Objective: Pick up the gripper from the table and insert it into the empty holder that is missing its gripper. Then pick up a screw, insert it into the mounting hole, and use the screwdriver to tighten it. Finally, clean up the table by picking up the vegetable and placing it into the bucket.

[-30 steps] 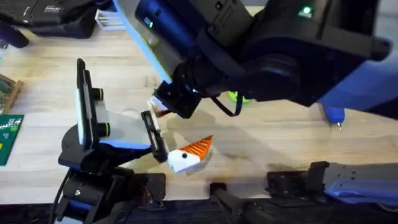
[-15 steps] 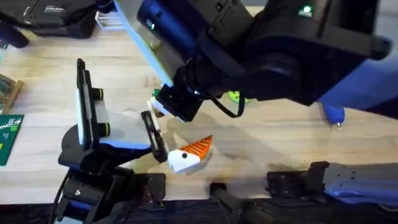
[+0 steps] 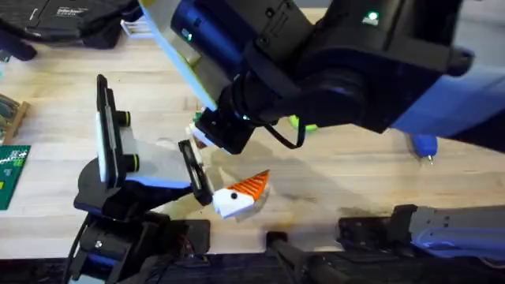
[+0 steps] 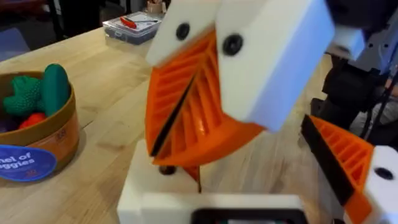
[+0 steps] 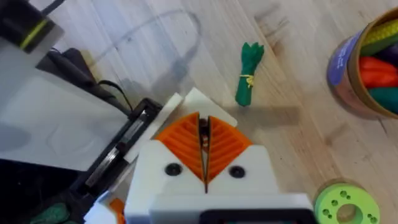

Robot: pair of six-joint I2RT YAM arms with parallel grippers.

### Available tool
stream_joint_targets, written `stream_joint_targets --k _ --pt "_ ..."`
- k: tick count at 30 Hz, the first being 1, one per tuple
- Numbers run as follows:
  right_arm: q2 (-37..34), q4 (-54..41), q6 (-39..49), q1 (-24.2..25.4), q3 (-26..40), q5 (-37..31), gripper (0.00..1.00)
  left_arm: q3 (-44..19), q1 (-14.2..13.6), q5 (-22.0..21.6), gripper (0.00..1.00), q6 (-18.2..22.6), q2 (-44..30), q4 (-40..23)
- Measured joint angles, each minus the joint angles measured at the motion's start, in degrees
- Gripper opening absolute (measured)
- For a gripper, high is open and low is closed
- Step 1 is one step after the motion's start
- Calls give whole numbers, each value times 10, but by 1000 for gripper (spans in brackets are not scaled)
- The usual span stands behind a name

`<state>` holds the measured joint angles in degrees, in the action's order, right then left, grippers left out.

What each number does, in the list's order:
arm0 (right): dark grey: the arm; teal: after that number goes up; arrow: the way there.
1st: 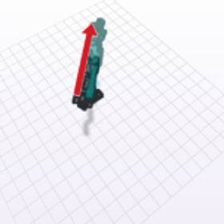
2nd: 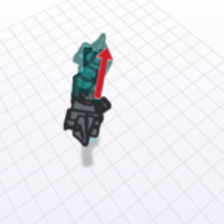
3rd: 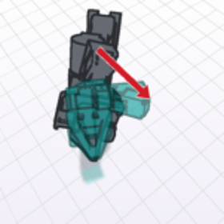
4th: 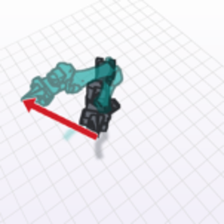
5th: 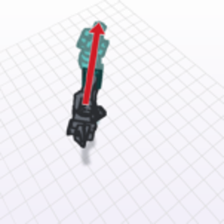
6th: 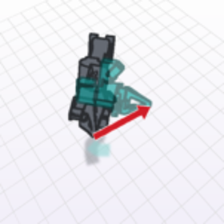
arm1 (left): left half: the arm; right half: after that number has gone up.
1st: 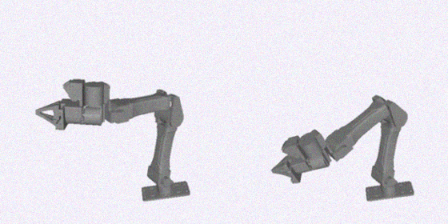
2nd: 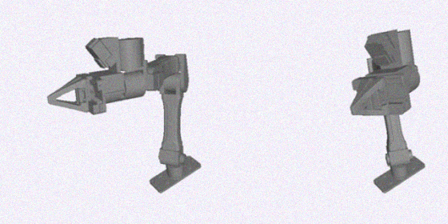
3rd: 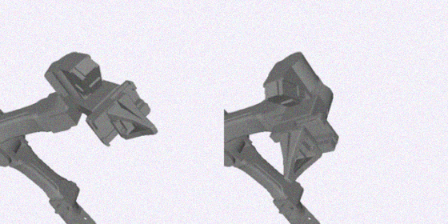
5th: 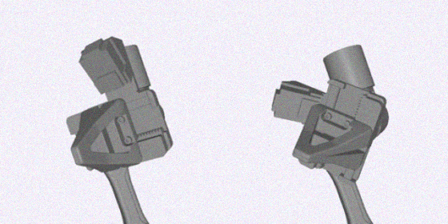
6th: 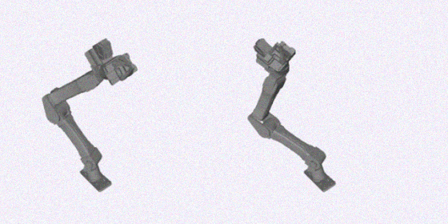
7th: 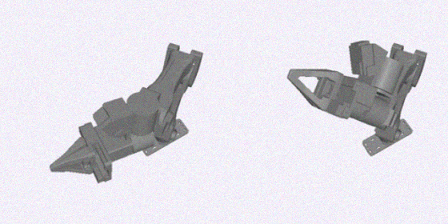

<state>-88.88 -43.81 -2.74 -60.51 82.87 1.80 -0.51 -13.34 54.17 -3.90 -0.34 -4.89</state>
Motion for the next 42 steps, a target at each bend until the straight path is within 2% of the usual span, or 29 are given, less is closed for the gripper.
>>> stream_joint_targets --k 3,4,6,7,12,13,18,27,29,36,38,42 --pt "0 0 0 0 0 0 21 0 0 0 987 0 0 0" --pt "0 0 -2 0 0 3 105 0 0 -1 987 0 0 0" --pt "0 0 -3 0 0 8 200 0 0 -2 986 0 0 0" --pt "0 0 -4 0 0 11 300 0 0 -2 986 0 0 0" --pt "5 0 -8 22 0 0 958 0 0 0 986 2 0 1" --pt "8 0 -11 27 0 2 982 0 0 1 986 3 0 1" --pt "41 -6 -31 51 0 7 992 0 0 1 986 5 0 1" --pt "134 -73 -57 129 -10 9 992 0 0 1 986 5 0 1" --pt "158 -68 -69 145 -42 13 992 0 0 1 986 5 0 1" --pt "300 18 -115 193 -244 83 993 0 0 1 987 5 0 1" --pt "361 22 -113 201 -280 113 993 0 0 1 987 5 0 1" --pt "459 5 -71 206 -310 169 993 0 0 1 985 5 0 1"
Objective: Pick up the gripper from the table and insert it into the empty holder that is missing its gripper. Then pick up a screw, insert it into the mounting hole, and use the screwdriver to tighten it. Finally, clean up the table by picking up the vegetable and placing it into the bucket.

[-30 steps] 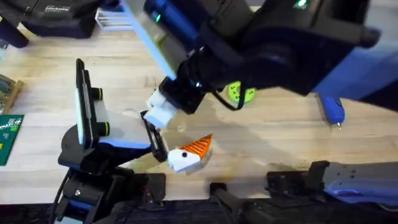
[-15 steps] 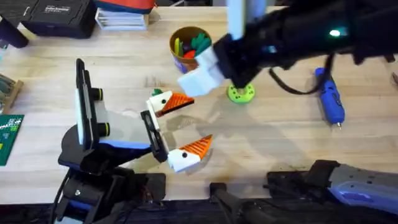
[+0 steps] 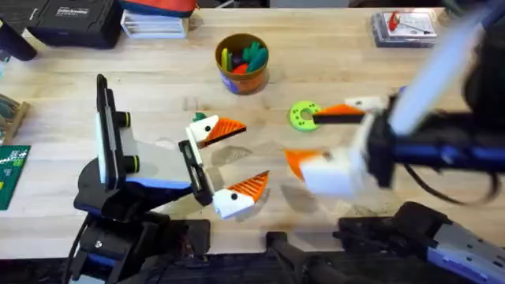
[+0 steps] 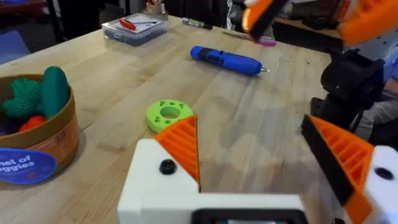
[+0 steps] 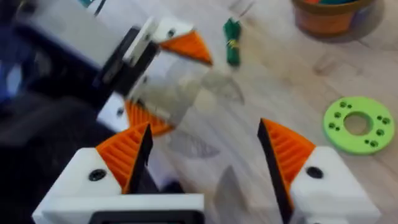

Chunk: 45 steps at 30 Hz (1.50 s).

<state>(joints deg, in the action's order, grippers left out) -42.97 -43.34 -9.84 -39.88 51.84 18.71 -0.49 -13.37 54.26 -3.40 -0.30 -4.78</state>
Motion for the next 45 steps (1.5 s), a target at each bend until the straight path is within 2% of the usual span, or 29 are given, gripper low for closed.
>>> stream_joint_targets --k 4,10,12,13,17,18,19,27,35,39,41,45 --pt "47 -66 72 0 -13 34 993 0 0 0 986 0 0 0" --pt "58 -95 119 0 -17 50 993 0 0 0 980 0 0 0" --pt "58 -95 125 0 -17 52 993 0 0 0 859 0 0 0" --pt "58 -95 129 0 -17 52 993 0 0 0 763 -1 0 0" --pt "58 -95 133 0 -17 53 993 0 0 0 143 0 0 0" --pt "58 -95 133 0 -17 54 993 0 0 -1 41 3 0 0" --pt "58 -95 133 0 -17 54 994 0 0 -1 13 3 0 0" --pt "58 -95 133 0 -17 52 993 0 0 -14 5 4 0 1" --pt "45 -76 93 14 -17 -5 992 0 0 -16 5 4 0 1" --pt "4 -85 84 69 -14 -34 994 0 0 -16 5 4 0 1" --pt "-25 -102 83 114 -5 -57 994 0 0 -16 5 4 0 1" --pt "-91 -143 89 236 30 -111 994 0 0 -16 5 4 0 1"
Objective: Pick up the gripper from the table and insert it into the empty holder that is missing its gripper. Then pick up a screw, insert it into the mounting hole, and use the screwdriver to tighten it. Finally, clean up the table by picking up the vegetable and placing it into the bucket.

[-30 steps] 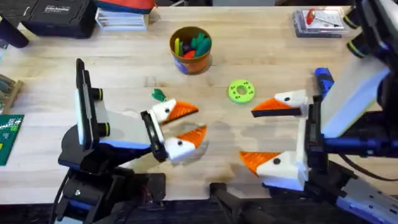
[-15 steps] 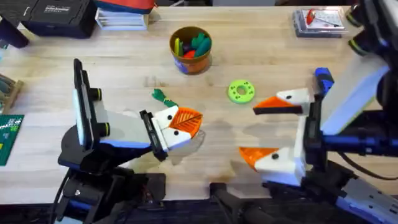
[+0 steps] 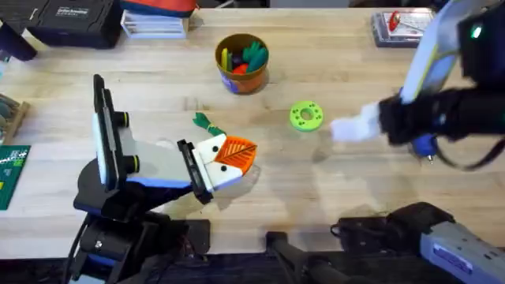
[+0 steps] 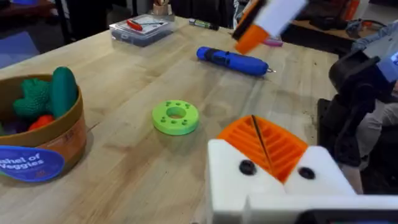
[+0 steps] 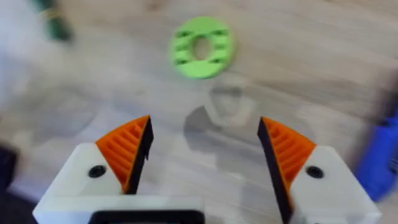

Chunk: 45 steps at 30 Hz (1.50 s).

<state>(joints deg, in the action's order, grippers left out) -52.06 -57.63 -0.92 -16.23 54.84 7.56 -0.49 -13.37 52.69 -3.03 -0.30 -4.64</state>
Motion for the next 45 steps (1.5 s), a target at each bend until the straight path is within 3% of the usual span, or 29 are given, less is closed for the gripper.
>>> stream_joint_targets --k 9,10,15,22,35,45 --pt "-147 -2 92 282 80 -48 994 0 0 0 5 0 0 0" --pt "-183 22 117 344 86 -52 994 0 0 0 5 0 0 -2" --pt "-222 53 200 406 88 -54 994 0 0 0 5 0 0 -2" --pt "-294 109 273 452 90 -55 994 0 0 0 5 0 0 -2" --pt "-443 166 340 457 90 -58 993 0 0 0 5 0 0 -2" --pt "-477 204 340 457 91 -45 993 0 0 0 5 0 0 -2"
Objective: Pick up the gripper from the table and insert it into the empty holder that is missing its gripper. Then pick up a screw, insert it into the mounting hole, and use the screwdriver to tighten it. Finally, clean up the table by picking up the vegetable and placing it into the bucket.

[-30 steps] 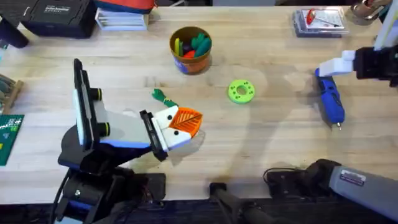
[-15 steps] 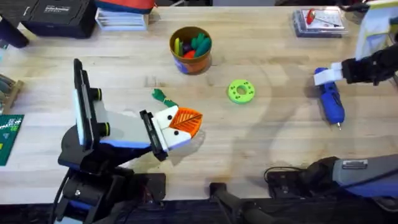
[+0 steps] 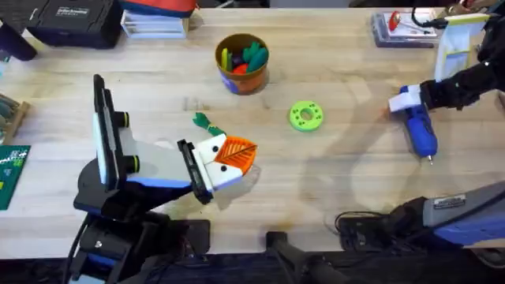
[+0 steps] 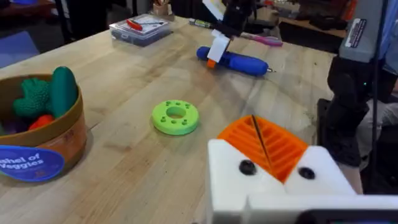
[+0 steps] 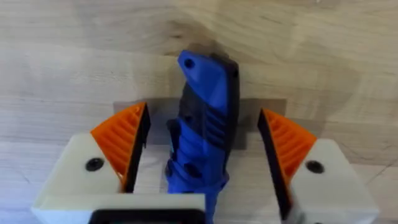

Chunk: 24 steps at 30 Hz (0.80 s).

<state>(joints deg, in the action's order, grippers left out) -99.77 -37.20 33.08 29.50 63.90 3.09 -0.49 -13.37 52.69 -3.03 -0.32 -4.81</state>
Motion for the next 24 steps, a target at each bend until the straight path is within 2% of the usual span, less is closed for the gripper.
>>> stream_joint_targets --k 2,4,10,12,13,20,24 --pt "0 2 0 0 0 4 955 0 0 0 5 0 0 0" --pt "0 2 1 0 0 8 845 0 0 0 5 0 0 0" --pt "0 3 2 0 0 12 328 0 0 0 5 0 0 0" --pt "0 4 6 0 0 11 95 0 0 0 5 0 0 0" --pt "0 4 2 0 0 11 38 0 0 0 5 0 0 0" --pt "6 1 -1 0 0 13 24 0 0 0 5 0 0 0" --pt "50 0 -16 0 0 13 24 0 0 0 5 0 0 0"
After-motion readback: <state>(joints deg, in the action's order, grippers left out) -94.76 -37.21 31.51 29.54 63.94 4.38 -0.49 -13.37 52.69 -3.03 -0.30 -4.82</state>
